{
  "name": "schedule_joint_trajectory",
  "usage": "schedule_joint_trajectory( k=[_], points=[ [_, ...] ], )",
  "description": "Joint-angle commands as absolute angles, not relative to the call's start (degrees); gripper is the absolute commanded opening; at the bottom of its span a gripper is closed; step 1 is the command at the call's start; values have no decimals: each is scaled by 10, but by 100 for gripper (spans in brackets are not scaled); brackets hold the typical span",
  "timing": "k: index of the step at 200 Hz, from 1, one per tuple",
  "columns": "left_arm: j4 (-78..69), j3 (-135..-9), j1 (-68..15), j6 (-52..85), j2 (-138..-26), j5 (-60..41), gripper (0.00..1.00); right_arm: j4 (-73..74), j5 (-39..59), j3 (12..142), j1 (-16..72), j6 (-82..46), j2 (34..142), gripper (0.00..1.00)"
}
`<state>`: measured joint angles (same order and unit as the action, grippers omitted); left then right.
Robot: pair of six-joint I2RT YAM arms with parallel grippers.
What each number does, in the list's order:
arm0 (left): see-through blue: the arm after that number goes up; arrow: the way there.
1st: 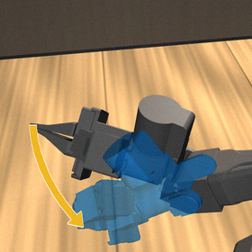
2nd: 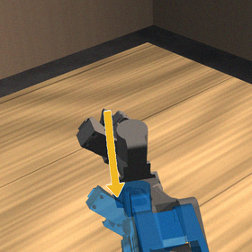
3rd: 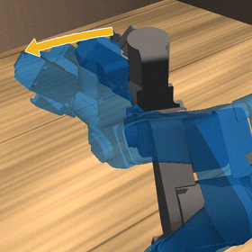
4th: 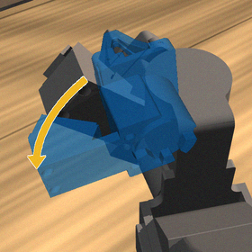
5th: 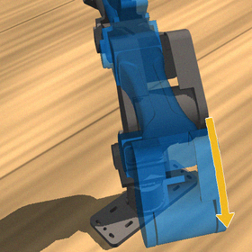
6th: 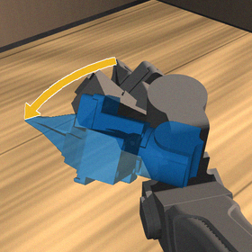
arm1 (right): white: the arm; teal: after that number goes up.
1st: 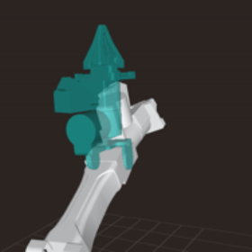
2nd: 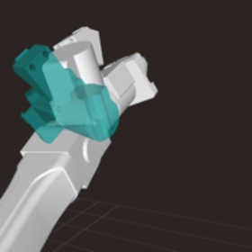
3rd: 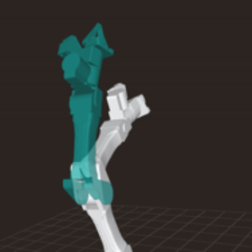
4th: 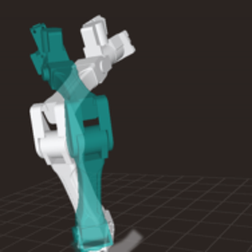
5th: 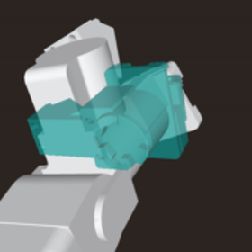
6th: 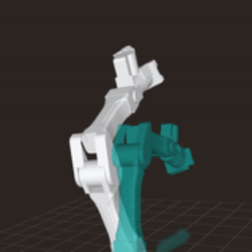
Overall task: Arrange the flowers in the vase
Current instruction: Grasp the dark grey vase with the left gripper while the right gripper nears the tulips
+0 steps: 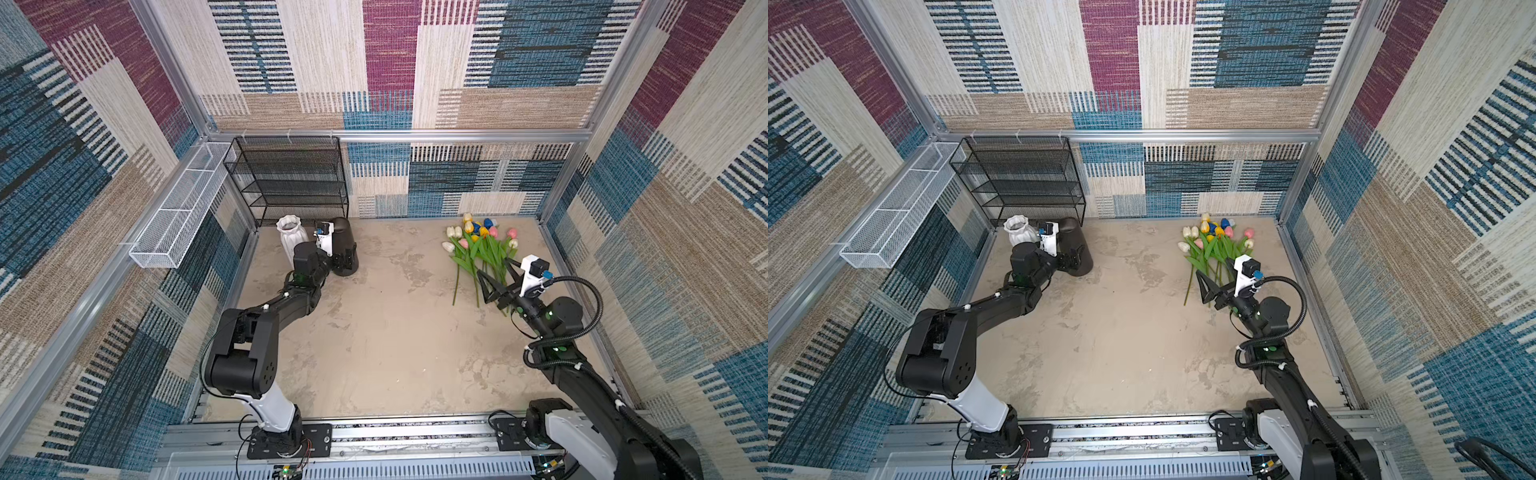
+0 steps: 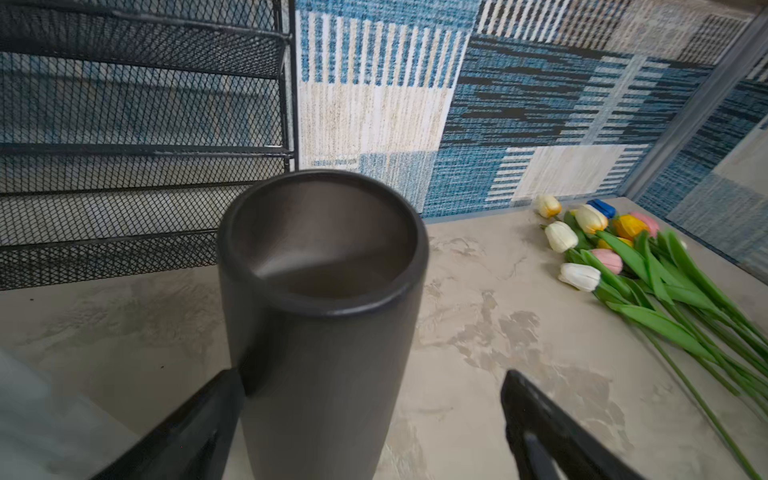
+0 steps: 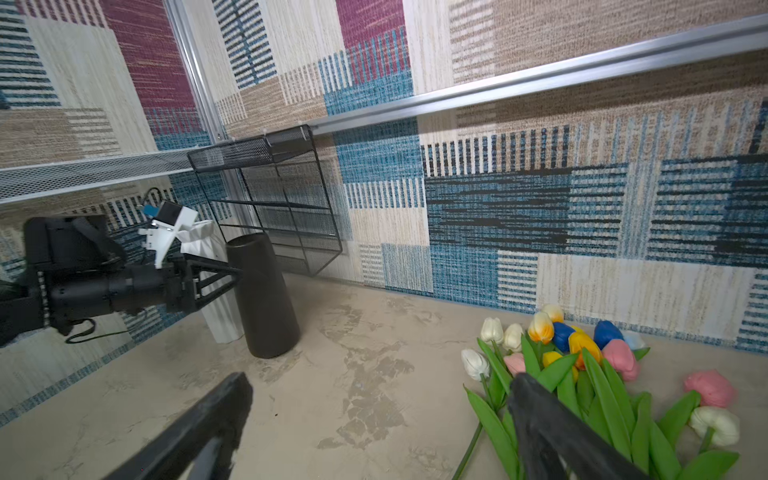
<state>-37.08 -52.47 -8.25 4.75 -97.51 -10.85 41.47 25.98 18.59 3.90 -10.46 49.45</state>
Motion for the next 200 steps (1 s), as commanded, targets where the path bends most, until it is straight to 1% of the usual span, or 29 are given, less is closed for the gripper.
schedule_joint_trajectory(
  k=[1, 31, 59, 84, 151, 186, 200],
  points=[
    [-408, -552, -84, 52, -1003, -85, 99, 477, 266, 157, 39, -113, 454, 100],
    [-410, -583, -84, 47, -1038, -54, 99, 453, 239, 140, 40, -94, 396, 100],
    [-413, -604, -84, 46, -1063, -34, 99, 430, 221, 139, 40, -76, 366, 100],
    [-410, -630, -84, 35, -1090, -10, 99, 426, 224, 142, 39, -80, 360, 100],
    [-398, -712, -84, 35, -1167, -1, 100, 431, 235, 150, 39, -97, 368, 100],
    [-394, -723, -85, 33, -1178, -4, 86, 415, 234, 160, 39, -89, 367, 100],
    [-399, -715, -84, 29, -1175, -10, 79, 418, 235, 159, 39, -89, 370, 100]
  ],
)
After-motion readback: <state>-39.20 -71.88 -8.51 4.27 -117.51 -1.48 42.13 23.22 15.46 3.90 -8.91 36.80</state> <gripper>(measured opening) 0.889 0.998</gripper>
